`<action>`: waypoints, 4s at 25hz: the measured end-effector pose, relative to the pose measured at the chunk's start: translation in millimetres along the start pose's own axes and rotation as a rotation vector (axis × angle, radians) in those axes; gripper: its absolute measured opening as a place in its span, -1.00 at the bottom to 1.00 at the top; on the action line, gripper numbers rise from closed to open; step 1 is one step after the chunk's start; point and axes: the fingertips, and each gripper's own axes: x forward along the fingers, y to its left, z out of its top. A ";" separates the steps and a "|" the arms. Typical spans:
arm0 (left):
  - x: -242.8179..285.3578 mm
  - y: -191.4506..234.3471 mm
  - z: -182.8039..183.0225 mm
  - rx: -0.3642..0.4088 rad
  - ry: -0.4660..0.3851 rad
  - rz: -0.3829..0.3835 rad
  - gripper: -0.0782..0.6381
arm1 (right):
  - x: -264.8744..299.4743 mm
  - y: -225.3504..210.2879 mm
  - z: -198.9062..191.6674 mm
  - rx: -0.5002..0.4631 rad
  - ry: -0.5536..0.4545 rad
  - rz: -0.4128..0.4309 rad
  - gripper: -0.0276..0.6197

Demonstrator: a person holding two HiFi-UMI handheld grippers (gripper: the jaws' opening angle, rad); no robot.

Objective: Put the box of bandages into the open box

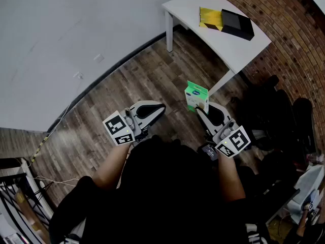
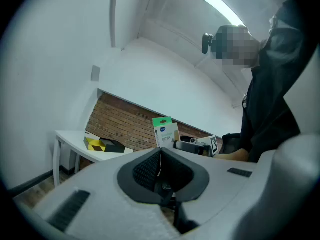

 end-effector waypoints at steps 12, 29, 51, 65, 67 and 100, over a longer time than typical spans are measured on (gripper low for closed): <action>-19.5 -10.0 4.4 0.034 0.009 0.038 -0.74 | 5.7 26.2 -2.4 -0.002 0.017 0.067 -0.63; -8.1 -24.8 -16.4 0.032 0.069 0.069 -0.74 | -16.6 25.5 -21.1 0.099 -0.026 0.126 -0.63; 25.5 20.3 -26.1 -0.001 0.096 0.044 -0.74 | -6.6 -29.4 -36.7 0.134 -0.006 0.046 -0.63; 77.4 138.8 3.7 -0.030 0.048 -0.020 -0.74 | 58.8 -128.5 -27.0 0.112 0.040 -0.063 -0.63; 83.3 156.7 12.7 -0.027 0.031 -0.029 -0.74 | 72.9 -142.4 -20.3 0.097 0.043 -0.068 -0.63; 175.8 405.4 63.4 -0.107 -0.014 -0.055 -0.74 | 219.6 -371.8 -0.4 0.115 0.046 -0.152 -0.63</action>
